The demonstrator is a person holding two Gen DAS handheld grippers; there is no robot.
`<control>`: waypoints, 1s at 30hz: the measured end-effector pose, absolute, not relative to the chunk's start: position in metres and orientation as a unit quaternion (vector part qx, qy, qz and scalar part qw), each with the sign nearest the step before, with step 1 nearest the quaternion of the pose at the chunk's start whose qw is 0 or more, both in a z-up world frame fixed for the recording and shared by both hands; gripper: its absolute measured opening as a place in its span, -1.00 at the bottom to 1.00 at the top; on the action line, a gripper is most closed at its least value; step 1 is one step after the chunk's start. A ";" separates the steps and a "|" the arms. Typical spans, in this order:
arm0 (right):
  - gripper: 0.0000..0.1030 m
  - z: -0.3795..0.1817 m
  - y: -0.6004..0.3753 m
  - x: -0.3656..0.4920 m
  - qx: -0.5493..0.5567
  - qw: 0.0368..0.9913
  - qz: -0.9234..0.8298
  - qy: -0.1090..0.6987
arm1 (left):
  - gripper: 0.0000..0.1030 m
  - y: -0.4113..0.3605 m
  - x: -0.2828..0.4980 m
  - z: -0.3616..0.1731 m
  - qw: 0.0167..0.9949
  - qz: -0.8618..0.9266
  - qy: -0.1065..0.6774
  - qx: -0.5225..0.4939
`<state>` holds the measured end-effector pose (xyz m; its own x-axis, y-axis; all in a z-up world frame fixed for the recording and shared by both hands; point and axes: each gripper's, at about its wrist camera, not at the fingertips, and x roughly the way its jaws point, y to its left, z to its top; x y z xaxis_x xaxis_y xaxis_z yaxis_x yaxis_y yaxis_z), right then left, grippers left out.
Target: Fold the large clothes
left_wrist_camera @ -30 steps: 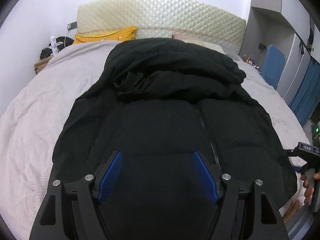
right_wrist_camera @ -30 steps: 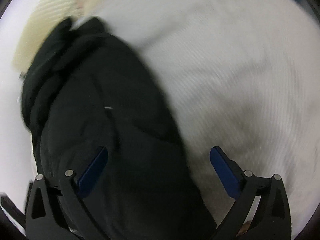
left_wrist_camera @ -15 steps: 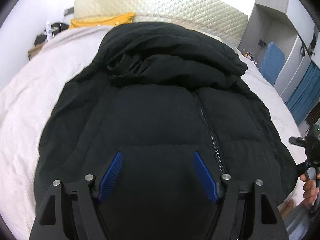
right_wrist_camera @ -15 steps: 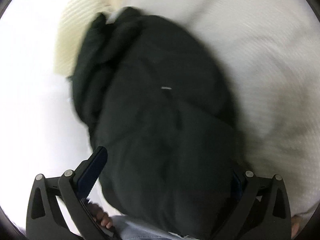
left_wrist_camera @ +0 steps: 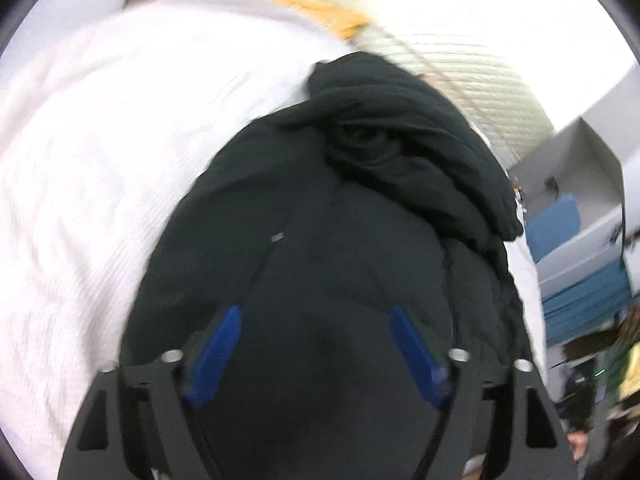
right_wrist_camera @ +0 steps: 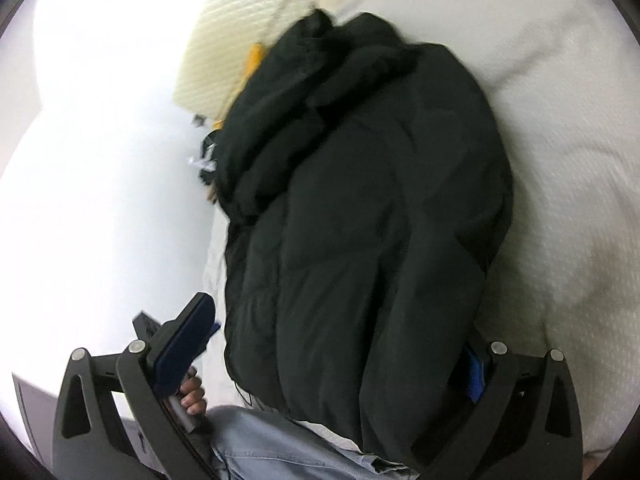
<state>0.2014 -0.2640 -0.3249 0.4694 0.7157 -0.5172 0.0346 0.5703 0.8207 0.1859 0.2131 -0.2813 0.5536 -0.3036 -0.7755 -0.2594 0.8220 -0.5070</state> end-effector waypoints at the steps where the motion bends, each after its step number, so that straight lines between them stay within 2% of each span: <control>1: 1.00 -0.331 -0.267 0.203 0.414 0.752 0.208 0.468 | 0.73 0.225 0.184 -0.286 0.815 -0.019 0.484 -0.317; 9: 1.00 -0.353 -0.290 0.196 0.435 0.744 0.122 0.493 | 0.74 0.276 0.165 -0.325 0.746 0.023 0.524 -0.411; 17: 1.00 -0.362 -0.281 0.195 0.413 0.747 0.092 0.512 | 0.74 0.269 0.172 -0.341 0.730 0.105 0.568 -0.364; 21: 1.00 -0.371 -0.286 0.197 0.401 0.747 0.064 0.526 | 0.74 0.272 0.171 -0.351 0.714 0.122 0.579 -0.375; 26: 1.00 -0.378 -0.285 0.198 0.411 0.739 0.066 0.531 | 0.74 0.267 0.179 -0.361 0.700 0.079 0.586 -0.401; 30: 1.00 -0.381 -0.279 0.201 0.407 0.735 0.072 0.537 | 0.74 0.241 0.185 -0.345 0.716 -0.027 0.565 -0.408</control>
<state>0.2011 -0.2789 -0.3808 0.4121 0.5436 -0.7312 0.3311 0.6583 0.6760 0.1853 0.2407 -0.3454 0.3594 -0.5000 -0.7880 -0.4225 0.6657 -0.6151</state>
